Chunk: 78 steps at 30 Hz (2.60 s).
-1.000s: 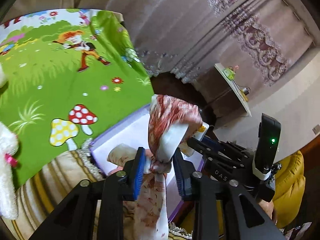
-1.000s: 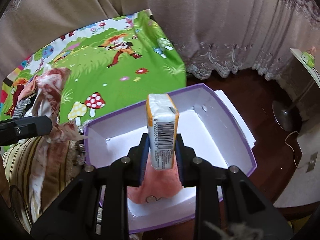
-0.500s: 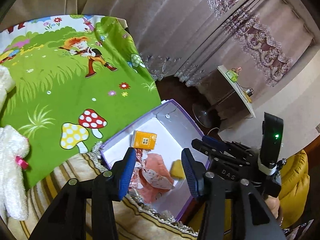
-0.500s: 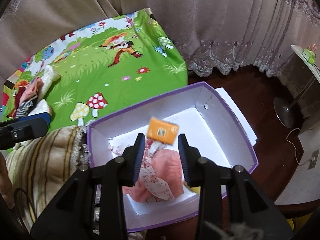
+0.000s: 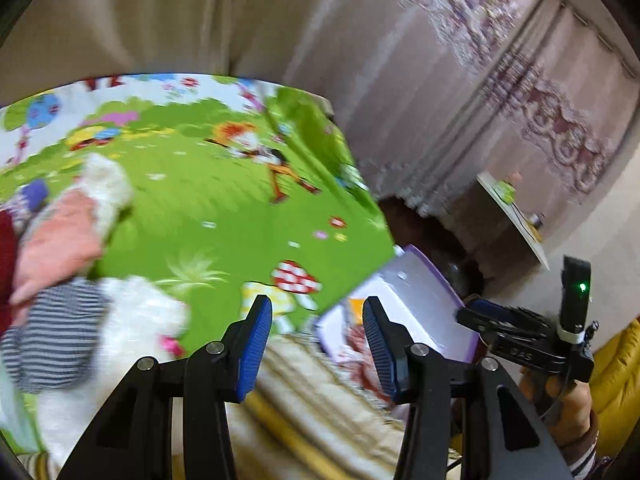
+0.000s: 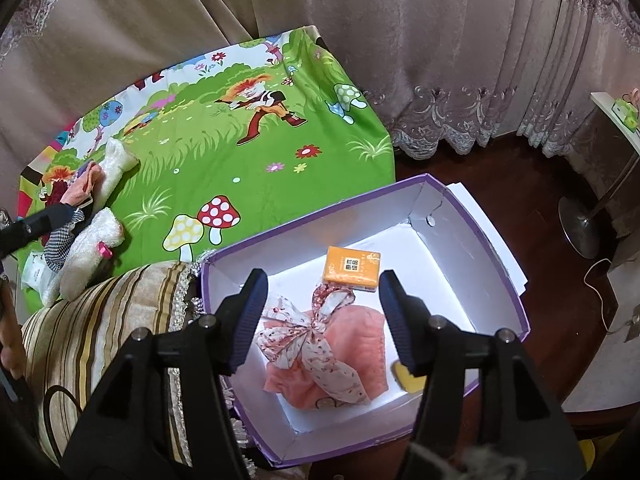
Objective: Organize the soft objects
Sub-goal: 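Move the left tool to the pile and grasp the red knitted piece, then grasp the gingham cloth with the right tool while the left tool holds the red knit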
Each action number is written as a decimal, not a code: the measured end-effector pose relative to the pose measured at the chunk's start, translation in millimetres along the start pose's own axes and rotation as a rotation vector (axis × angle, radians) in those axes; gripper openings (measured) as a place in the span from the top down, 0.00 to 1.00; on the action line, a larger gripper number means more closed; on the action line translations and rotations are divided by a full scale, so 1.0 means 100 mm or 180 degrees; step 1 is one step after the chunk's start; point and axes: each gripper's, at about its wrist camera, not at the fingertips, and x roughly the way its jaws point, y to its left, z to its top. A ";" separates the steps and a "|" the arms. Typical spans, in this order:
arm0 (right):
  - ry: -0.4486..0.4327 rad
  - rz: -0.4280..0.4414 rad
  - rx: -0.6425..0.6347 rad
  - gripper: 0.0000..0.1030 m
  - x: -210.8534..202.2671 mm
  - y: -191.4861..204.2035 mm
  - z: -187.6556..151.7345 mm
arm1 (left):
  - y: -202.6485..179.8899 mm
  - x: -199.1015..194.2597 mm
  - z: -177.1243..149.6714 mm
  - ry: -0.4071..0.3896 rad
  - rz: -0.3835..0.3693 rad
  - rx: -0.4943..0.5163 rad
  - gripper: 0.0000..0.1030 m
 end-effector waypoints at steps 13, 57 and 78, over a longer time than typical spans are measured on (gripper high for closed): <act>0.0032 0.0115 -0.0142 0.33 0.08 0.33 0.10 | 1.34 -0.75 -0.04 -0.0390 0.0838 -0.0633 0.53; 0.0298 0.1228 -0.2180 0.17 0.53 3.42 0.05 | 2.71 -0.36 0.03 -0.0008 0.1359 -0.1083 0.65; 0.0585 0.1318 -0.2186 0.59 1.15 3.95 0.09 | 2.54 -0.93 -0.19 -0.0621 0.1101 -0.1441 0.66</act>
